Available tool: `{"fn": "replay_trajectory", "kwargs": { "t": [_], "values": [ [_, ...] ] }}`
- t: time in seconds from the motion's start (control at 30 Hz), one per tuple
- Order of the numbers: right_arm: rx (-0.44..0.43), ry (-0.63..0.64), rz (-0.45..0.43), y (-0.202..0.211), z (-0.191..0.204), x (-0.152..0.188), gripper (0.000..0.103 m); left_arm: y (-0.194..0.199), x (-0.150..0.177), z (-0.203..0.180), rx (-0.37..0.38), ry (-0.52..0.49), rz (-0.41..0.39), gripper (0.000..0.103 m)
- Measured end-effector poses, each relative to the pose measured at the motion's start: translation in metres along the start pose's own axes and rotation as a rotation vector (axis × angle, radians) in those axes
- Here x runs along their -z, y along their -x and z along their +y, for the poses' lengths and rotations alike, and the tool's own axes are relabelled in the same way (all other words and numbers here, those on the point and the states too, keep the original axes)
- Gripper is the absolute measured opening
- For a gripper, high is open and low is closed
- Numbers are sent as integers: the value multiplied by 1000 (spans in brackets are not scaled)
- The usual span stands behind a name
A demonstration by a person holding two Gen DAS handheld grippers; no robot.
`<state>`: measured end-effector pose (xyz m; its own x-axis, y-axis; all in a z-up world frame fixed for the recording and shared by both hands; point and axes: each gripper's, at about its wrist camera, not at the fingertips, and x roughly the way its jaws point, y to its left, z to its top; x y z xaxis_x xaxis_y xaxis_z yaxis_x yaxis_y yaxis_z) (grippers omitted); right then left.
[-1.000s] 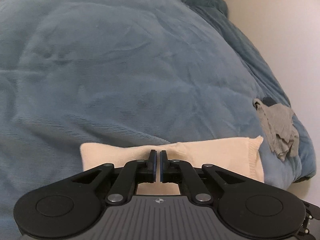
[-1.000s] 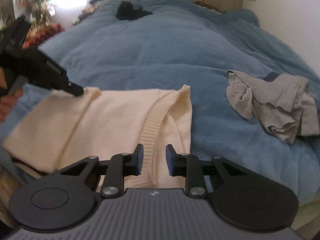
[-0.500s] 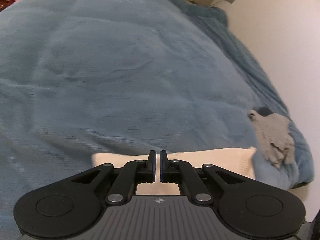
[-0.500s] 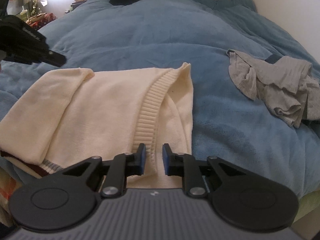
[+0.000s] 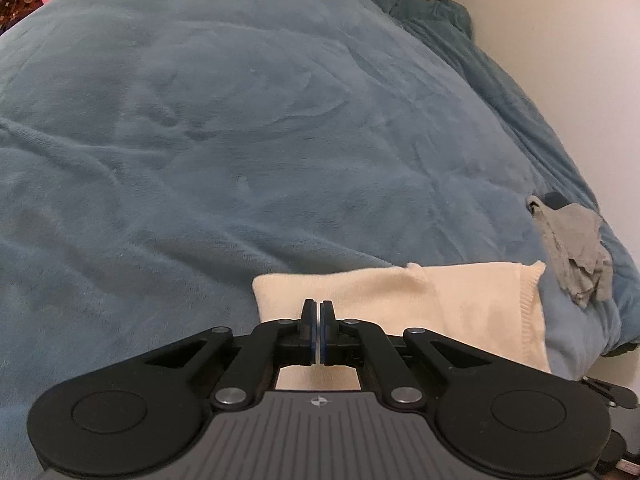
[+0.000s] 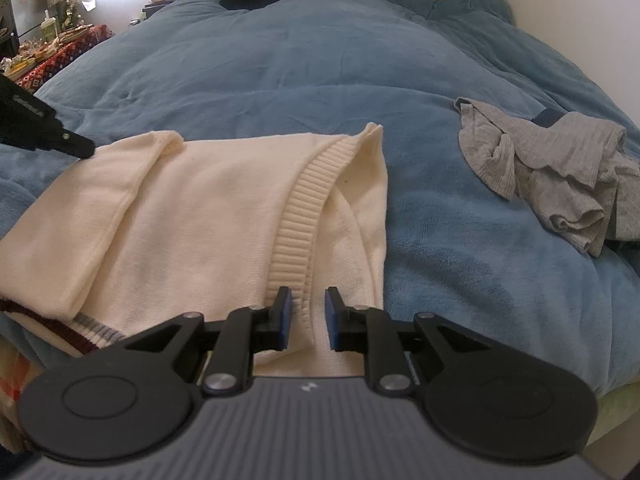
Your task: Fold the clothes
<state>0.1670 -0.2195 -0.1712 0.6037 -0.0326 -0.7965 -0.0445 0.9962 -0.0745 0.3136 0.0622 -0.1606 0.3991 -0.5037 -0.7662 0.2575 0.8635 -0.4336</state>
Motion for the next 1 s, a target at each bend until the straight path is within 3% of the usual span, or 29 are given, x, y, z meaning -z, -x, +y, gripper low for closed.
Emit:
{"fn": "replay_trajectory", "kwargs": {
  "t": [0.3, 0.57, 0.73, 1.0],
  "values": [
    [3, 6, -2, -1, 0, 1, 18, -3, 11, -8, 13, -21, 13, 2],
    [3, 10, -3, 0, 1, 1, 18, 19, 71, -16, -19, -60, 22, 3],
    [2, 11, -4, 0, 1, 1, 18, 32, 96, -17, -16, -21, 7, 3],
    [3, 10, -9, 5, 2, 4, 18, 53, 94, -14, 23, 21, -10, 2]
  ]
}}
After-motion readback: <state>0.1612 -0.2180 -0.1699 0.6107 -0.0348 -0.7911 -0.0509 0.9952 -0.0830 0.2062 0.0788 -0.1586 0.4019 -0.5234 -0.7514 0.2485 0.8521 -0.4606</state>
